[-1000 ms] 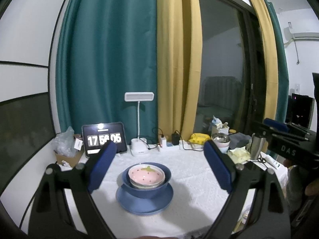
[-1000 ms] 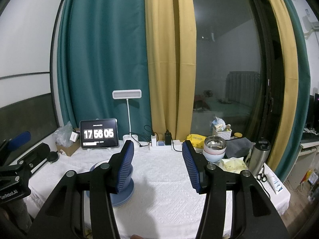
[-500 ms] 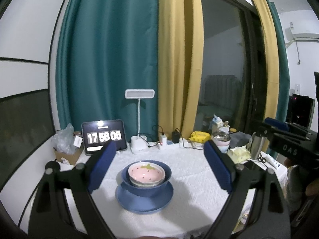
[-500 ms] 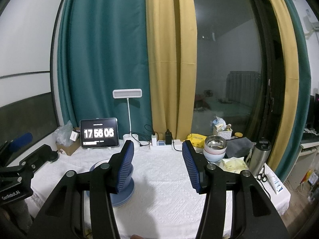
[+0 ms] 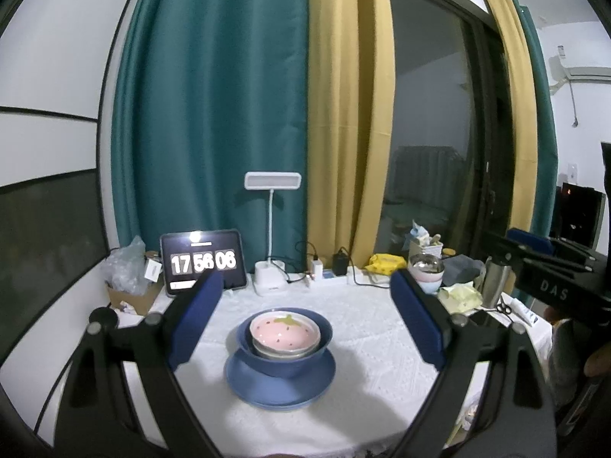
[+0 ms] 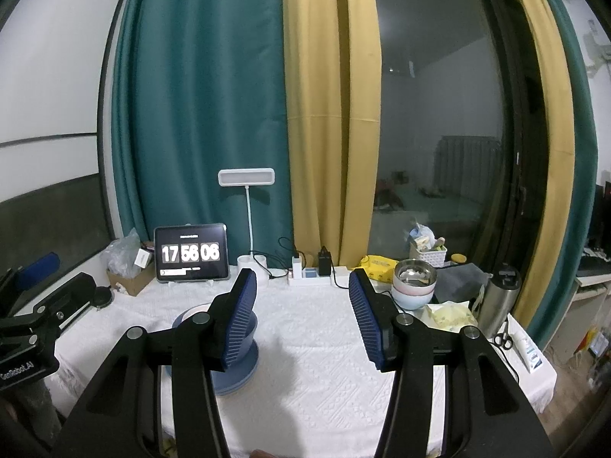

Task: Organize plates and bowls

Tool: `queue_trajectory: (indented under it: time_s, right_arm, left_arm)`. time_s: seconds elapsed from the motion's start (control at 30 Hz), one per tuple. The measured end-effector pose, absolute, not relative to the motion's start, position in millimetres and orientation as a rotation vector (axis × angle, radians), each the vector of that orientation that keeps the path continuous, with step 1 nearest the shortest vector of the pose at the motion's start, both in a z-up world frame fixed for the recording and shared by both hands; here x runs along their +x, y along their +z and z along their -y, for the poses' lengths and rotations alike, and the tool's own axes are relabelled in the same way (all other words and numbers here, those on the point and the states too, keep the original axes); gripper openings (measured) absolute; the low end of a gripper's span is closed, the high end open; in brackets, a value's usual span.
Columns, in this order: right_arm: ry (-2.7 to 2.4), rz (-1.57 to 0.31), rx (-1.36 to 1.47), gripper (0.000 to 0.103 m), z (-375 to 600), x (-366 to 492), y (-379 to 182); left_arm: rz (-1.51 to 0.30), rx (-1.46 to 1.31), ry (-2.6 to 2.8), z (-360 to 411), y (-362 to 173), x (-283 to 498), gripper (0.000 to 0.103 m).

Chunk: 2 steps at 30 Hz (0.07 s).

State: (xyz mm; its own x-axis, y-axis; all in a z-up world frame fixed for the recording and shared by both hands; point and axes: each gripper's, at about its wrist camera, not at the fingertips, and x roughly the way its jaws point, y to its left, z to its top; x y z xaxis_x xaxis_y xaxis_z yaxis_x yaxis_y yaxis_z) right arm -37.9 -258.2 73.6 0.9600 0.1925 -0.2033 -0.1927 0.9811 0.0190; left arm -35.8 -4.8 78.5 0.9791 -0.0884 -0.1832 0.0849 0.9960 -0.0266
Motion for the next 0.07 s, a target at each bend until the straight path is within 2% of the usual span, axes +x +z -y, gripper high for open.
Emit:
queue_trajectory:
  time_s: [0.07]
  right_arm:
    - [0.195,-0.207,-0.001,0.053,258.0,-38.2,72.7]
  left_arm:
    - [-0.185,-0.015,-0.083,5.0,78.7,-35.7,0.091]
